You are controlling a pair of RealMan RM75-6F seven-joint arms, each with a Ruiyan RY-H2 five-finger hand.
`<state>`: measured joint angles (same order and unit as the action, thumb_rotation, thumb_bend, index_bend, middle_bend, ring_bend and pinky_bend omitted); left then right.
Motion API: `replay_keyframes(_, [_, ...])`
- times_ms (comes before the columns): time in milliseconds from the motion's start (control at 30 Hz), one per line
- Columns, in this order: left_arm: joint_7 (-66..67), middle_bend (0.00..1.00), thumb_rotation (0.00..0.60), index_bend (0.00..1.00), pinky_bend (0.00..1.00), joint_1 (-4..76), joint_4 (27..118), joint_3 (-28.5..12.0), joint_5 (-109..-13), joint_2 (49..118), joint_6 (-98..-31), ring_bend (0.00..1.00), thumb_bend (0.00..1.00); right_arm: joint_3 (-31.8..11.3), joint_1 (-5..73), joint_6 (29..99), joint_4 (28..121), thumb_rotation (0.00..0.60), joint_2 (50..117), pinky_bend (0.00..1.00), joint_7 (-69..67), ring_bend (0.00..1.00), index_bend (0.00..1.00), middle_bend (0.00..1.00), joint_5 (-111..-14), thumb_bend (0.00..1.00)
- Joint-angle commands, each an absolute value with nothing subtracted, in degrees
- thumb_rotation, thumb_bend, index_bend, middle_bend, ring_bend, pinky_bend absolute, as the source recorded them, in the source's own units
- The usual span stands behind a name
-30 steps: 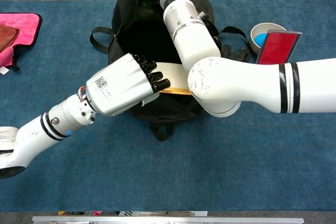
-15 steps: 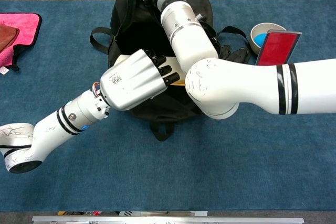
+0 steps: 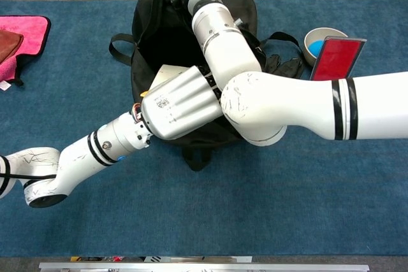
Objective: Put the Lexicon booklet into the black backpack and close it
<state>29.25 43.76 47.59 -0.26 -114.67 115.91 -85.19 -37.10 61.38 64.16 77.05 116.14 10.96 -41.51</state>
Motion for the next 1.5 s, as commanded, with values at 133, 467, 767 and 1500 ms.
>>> replay_keyframes(133, [30.30,0.69,0.600,0.73,0.73,43.96,46.45,-1.34,-112.37,117.04,-83.84,0.58,0.39,-37.11,61.10,64.33,77.69,0.600,115.71,0.85,11.00,0.63,0.71,0.61,-41.35,1.00])
replay_keyframes(467, [30.31,0.69,0.600,0.73,0.72,43.54,44.90,-1.25,-109.60,117.47,-82.47,0.58,0.40,-37.83,60.55,63.70,80.04,0.600,114.40,0.85,10.66,0.63,0.71,0.61,-39.71,1.00])
replay_keyframes(767, [29.80,0.69,0.600,0.73,0.72,43.92,43.17,-1.60,-107.65,118.74,-81.52,0.58,0.39,-38.60,60.19,63.36,82.65,0.600,112.94,0.85,10.75,0.63,0.71,0.61,-37.34,1.00])
replay_keyframes(1500, [29.43,0.69,0.600,0.73,0.72,46.02,35.84,-2.60,-103.25,123.38,-78.50,0.58,0.39,-39.02,60.63,63.01,85.27,0.600,111.33,0.85,9.77,0.63,0.71,0.61,-33.87,1.00])
